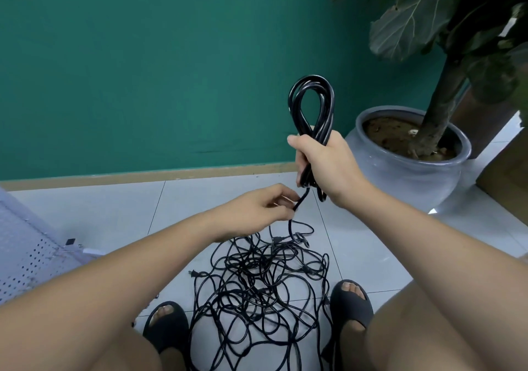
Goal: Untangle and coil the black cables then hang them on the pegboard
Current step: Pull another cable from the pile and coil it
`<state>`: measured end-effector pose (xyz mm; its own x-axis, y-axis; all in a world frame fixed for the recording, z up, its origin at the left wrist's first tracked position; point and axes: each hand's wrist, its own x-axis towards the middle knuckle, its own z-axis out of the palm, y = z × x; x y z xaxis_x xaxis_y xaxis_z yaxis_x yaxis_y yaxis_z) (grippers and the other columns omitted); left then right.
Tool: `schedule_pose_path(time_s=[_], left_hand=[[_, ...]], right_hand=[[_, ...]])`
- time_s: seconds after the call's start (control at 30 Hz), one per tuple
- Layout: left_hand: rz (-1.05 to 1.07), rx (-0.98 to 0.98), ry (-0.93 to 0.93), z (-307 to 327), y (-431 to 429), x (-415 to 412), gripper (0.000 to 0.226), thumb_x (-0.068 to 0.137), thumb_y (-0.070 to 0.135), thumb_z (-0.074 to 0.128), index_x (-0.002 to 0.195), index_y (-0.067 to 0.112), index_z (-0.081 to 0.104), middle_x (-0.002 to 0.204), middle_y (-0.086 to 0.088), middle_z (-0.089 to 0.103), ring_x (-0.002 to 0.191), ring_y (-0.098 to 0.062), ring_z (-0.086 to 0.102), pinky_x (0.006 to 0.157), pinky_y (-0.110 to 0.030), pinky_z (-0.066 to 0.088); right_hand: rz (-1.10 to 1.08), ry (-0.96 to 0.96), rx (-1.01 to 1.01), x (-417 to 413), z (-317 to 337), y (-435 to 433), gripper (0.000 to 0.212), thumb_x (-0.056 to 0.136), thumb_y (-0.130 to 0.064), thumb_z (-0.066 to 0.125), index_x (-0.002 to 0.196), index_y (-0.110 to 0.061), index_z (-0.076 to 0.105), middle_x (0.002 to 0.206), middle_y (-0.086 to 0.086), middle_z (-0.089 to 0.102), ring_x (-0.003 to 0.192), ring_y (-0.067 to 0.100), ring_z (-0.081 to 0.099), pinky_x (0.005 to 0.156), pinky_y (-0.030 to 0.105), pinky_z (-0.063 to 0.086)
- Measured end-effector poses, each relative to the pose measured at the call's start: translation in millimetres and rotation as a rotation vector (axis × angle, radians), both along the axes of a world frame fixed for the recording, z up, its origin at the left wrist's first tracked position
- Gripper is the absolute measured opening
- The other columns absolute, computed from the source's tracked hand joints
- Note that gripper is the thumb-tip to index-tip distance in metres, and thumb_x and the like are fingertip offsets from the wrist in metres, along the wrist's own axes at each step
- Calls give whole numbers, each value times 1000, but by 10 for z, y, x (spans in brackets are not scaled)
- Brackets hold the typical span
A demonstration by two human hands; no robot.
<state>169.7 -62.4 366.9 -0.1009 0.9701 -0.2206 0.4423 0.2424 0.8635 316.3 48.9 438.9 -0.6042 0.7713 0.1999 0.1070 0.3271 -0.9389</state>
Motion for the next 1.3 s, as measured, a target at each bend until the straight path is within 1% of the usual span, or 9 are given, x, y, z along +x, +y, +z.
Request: schedule_pose_path(time_s=[0.2, 0.4, 0.5, 0.6, 0.7, 0.8, 0.93, 1.13, 1.3], left_hand=[[95, 135, -2, -54, -35, 222, 16, 111, 33, 55, 120, 31, 67, 102, -1, 79, 100, -17, 74, 91, -43, 56], [91, 84, -97, 58, -109, 531, 16, 114, 21, 48, 114, 21, 64, 76, -3, 72, 83, -30, 79, 78, -53, 59], [95, 106, -25, 231, -155, 562, 15, 111, 24, 52, 109, 23, 66, 65, 0, 67, 73, -30, 77, 65, -40, 53], [119, 129, 26, 446, -210, 515, 15, 107, 30, 60, 101, 22, 72, 64, -3, 71, 62, -23, 62, 60, -33, 41], [149, 197, 11, 653, -270, 375, 15, 102, 25, 69, 90, 18, 74, 65, -4, 61, 56, -11, 64, 63, -38, 46], [194, 328, -46, 836, -302, 184, 14, 98, 22, 76, 86, 14, 77, 68, -9, 50, 58, -14, 58, 71, -43, 60], [283, 455, -32, 994, -337, 4, 10, 94, 20, 81, 85, 16, 79, 64, -9, 51, 58, -18, 52, 66, -35, 54], [439, 623, 86, 1136, -382, -72, 25, 76, 25, 95, 71, 21, 71, 58, 1, 60, 48, -14, 50, 53, -23, 41], [439, 664, 188, 1198, -423, -90, 30, 72, 25, 98, 68, 20, 69, 56, 8, 55, 52, -10, 48, 53, -24, 41]], right_hand=[[0, 172, -190, -85, 30, -28, 46, 101, -22, 62, 59, -12, 48, 58, 14, 44, 48, 30, 55, 62, 41, 48], [-175, 256, -136, -141, 104, 0, 43, 101, -18, 61, 67, 3, 46, 60, 14, 41, 49, 30, 51, 54, 34, 45], [-262, 263, -61, -173, 155, 54, 43, 100, -14, 58, 71, 9, 35, 66, 18, 32, 59, 30, 35, 48, 29, 42], [-262, 206, 27, -204, 149, 112, 45, 101, -15, 57, 69, -12, 26, 65, 14, 25, 58, 22, 25, 48, 28, 38], [-194, 18, 206, -210, 97, 162, 50, 103, -26, 60, 68, -21, 25, 54, -8, 28, 56, 16, 26, 51, 29, 28], [-99, -157, 320, -201, 17, 180, 52, 103, -44, 64, 70, -17, 35, 59, -6, 38, 58, 14, 34, 55, 31, 32], [87, -199, 214, -185, -24, -5, 69, 105, -67, 50, 72, -7, 52, 62, 13, 61, 55, 28, 59, 61, 41, 53], [234, -167, 32, -153, 6, -295, 97, 92, -93, 11, 71, -9, 57, 60, 11, 68, 48, 24, 60, 55, 30, 46], [319, -249, 123, -102, 92, -336, 62, 100, -70, 51, 64, -21, 63, 60, 11, 69, 48, 26, 61, 53, 39, 51]])
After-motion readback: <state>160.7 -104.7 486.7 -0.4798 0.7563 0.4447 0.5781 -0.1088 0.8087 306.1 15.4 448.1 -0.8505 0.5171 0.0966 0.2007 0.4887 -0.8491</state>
